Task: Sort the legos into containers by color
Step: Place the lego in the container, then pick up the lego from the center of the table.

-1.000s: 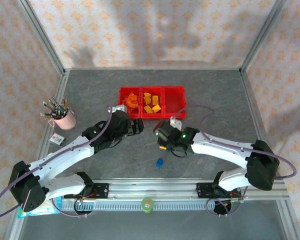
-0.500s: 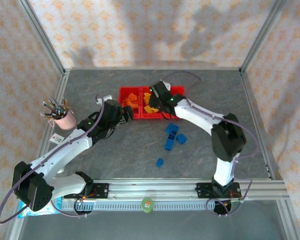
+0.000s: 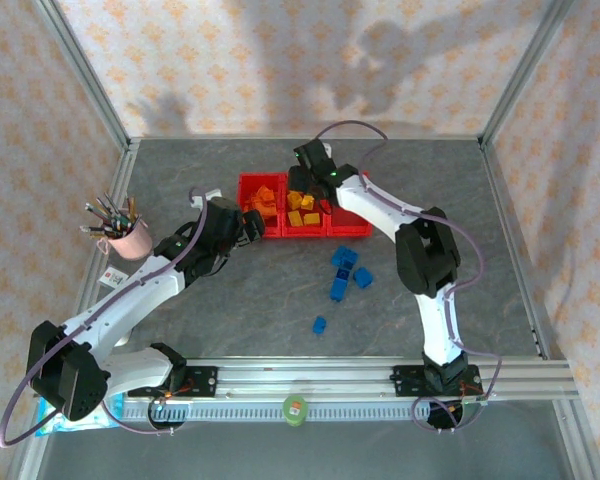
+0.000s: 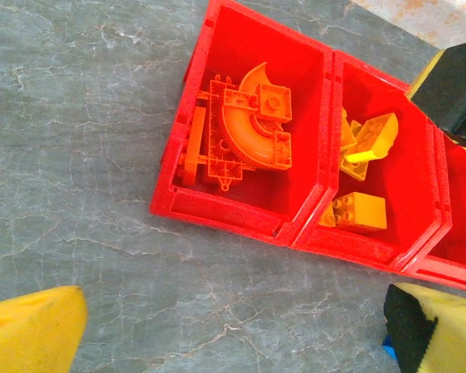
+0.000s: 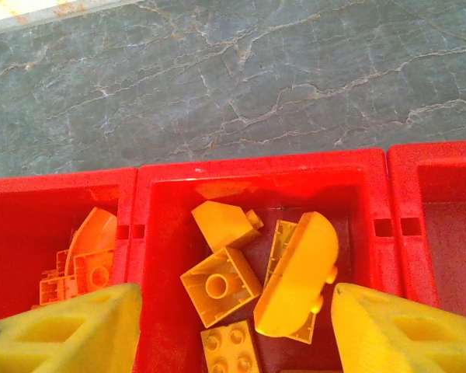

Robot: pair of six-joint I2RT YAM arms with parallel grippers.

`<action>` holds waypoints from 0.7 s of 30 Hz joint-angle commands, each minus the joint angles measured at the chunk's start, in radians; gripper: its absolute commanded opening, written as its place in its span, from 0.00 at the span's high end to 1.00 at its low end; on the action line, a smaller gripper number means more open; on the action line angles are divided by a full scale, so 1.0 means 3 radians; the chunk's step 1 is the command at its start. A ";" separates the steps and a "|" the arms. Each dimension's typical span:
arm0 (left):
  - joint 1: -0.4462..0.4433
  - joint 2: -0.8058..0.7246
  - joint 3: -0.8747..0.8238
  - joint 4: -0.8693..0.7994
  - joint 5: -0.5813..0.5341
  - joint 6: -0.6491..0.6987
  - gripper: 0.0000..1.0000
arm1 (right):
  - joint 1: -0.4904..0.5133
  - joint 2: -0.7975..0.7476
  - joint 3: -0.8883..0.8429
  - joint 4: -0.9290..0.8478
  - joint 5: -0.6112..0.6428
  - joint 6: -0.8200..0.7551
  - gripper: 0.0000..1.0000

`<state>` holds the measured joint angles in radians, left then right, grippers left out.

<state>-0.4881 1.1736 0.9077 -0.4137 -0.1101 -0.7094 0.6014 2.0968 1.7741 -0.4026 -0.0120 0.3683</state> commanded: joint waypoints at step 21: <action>-0.0346 -0.0274 -0.0390 0.0354 0.0293 -0.0126 0.01 | 0.0140 -0.1911 -0.2258 -0.0282 0.0023 0.0434 0.18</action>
<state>-0.5690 1.1053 0.8078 -0.3462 -0.0048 -0.7189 0.6224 1.5711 1.1343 -0.4488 -0.0330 0.4591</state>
